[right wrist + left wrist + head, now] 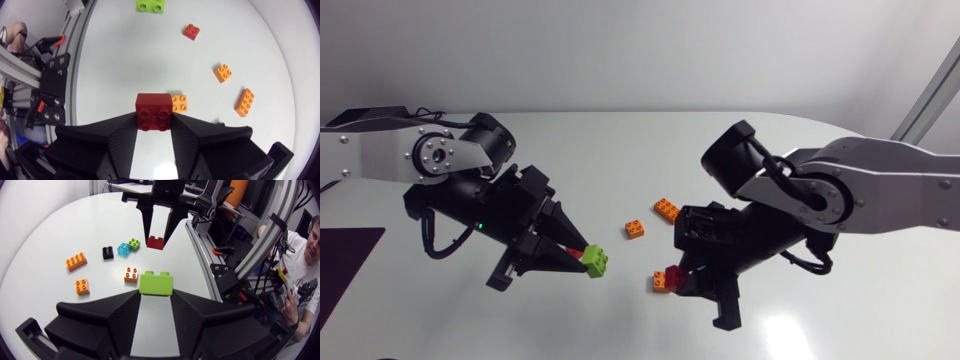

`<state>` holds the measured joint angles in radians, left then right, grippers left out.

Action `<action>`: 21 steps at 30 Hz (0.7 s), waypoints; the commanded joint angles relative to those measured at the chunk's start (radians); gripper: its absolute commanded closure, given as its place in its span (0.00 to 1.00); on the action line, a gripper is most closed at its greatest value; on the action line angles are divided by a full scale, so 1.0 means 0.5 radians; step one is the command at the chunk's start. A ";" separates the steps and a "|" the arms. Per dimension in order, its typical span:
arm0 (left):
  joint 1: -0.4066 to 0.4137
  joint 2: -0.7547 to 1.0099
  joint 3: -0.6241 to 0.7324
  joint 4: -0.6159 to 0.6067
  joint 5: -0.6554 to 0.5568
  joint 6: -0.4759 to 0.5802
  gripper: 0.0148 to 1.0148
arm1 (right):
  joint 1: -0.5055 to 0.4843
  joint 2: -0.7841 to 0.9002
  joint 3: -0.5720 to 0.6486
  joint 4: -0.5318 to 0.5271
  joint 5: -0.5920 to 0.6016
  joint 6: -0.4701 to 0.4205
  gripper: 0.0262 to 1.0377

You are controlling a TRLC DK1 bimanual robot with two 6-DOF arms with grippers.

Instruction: Separate the duplo bricks

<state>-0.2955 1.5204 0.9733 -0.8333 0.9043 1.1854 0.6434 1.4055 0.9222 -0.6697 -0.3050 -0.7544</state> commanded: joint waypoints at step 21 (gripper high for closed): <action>-0.109 -0.237 -0.318 0.630 -0.253 -0.389 0.70 | 0.293 0.554 -0.151 0.088 0.773 -0.240 0.84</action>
<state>-0.3359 1.4216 0.8429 -0.5335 0.7826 1.0218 0.7788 1.6558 0.8715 -0.6254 0.0685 -0.8539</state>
